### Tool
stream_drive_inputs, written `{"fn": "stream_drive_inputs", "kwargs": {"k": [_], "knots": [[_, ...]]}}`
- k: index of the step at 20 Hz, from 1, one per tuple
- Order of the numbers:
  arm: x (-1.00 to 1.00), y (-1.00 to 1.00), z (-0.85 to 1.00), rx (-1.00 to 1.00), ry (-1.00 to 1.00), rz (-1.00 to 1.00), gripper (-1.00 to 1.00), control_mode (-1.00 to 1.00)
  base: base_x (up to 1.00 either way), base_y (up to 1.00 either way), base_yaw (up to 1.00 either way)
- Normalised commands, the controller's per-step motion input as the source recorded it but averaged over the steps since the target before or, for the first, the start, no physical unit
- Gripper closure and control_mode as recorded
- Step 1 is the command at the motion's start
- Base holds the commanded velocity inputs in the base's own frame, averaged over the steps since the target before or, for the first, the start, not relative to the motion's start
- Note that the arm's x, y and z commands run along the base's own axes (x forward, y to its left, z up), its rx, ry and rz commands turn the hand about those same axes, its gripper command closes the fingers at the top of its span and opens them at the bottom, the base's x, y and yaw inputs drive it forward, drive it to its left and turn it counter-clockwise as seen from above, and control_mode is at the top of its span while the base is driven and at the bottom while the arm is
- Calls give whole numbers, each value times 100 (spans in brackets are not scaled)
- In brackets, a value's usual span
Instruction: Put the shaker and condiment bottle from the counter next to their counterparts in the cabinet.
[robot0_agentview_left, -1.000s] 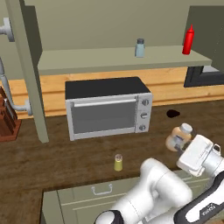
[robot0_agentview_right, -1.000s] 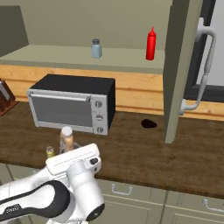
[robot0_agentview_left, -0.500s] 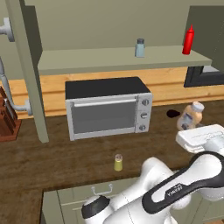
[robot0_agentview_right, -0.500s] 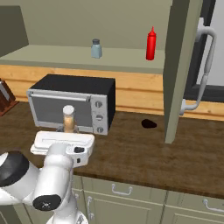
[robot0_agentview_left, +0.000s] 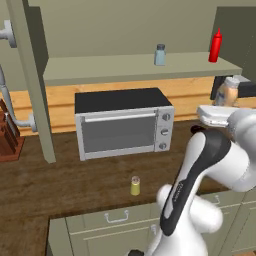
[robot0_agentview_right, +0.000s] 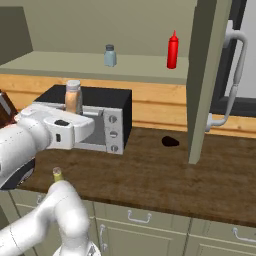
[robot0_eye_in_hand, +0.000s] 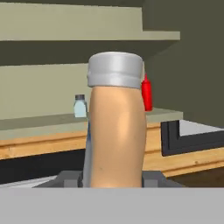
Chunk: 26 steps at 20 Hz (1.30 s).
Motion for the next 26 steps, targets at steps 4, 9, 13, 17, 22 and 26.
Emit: {"fn": "stream_drive_inputs", "kwargs": {"k": [4, 9, 13, 17, 22, 26], "knots": [[2, 2, 61, -2, 24, -16, 100, -100, 0, 0, 0], [3, 0, 15, -1, 0, -12, 100, -100, 0, 0, 0], [4, 0, 56, -1, 0, -19, 100, -100, 0, 0, 0], [47, 1, 17, -8, 15, -4, 100, -100, 0, 0, 0], [30, 5, -6, -9, 11, 0, 100, -100, 0, 0, 0], [12, -3, 0, -2, -4, -3, 100, -100, 0, 0, 0]]}}
